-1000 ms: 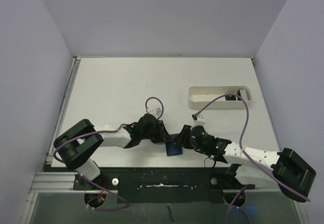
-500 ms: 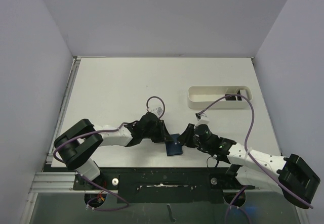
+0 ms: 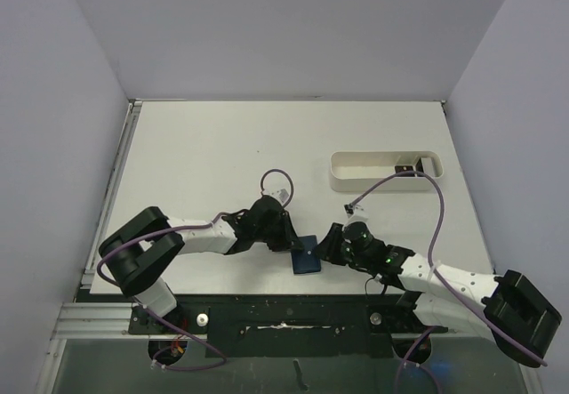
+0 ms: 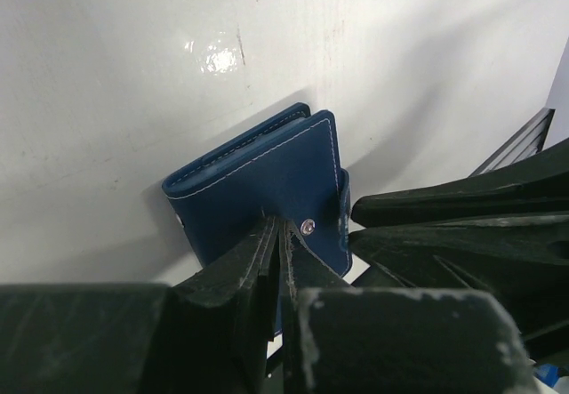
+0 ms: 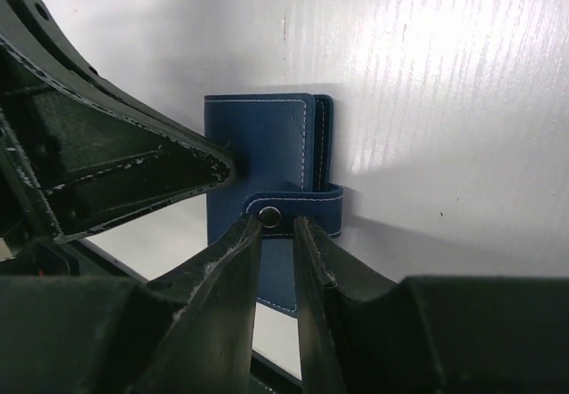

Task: Put the credit cards into the card holder
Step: Close the card holder at the center of the board.

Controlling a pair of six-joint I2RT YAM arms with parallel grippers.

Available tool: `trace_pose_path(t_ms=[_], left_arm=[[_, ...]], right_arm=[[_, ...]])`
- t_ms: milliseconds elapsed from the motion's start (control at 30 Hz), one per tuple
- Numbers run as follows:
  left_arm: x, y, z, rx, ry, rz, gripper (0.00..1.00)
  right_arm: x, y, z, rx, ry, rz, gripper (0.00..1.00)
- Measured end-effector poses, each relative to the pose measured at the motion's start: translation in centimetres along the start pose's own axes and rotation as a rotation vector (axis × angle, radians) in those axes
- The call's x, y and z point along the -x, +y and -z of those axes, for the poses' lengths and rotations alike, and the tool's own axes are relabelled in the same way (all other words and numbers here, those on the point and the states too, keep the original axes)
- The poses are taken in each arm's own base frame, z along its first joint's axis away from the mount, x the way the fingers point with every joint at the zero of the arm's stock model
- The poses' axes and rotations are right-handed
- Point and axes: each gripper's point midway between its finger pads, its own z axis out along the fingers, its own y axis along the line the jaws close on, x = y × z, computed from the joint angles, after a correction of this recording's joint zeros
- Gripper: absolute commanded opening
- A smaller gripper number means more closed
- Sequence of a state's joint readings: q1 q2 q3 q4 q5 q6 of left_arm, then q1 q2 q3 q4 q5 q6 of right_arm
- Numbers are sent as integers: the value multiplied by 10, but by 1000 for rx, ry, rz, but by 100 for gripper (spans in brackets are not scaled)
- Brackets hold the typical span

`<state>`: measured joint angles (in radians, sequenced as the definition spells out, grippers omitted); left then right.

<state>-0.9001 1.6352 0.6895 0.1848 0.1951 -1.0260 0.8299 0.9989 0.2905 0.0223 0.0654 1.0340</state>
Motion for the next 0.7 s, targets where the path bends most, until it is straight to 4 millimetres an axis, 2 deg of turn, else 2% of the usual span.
trace_pose_path(t_ms=[133,700], left_arm=[[1,-2,-3,4,4,0,4],[1,-2,-4,7,1,0,4]], right_arm=[[-5,-4,-2,-3,19,-6,23],[-3,4,-11,41,28,-18,23]])
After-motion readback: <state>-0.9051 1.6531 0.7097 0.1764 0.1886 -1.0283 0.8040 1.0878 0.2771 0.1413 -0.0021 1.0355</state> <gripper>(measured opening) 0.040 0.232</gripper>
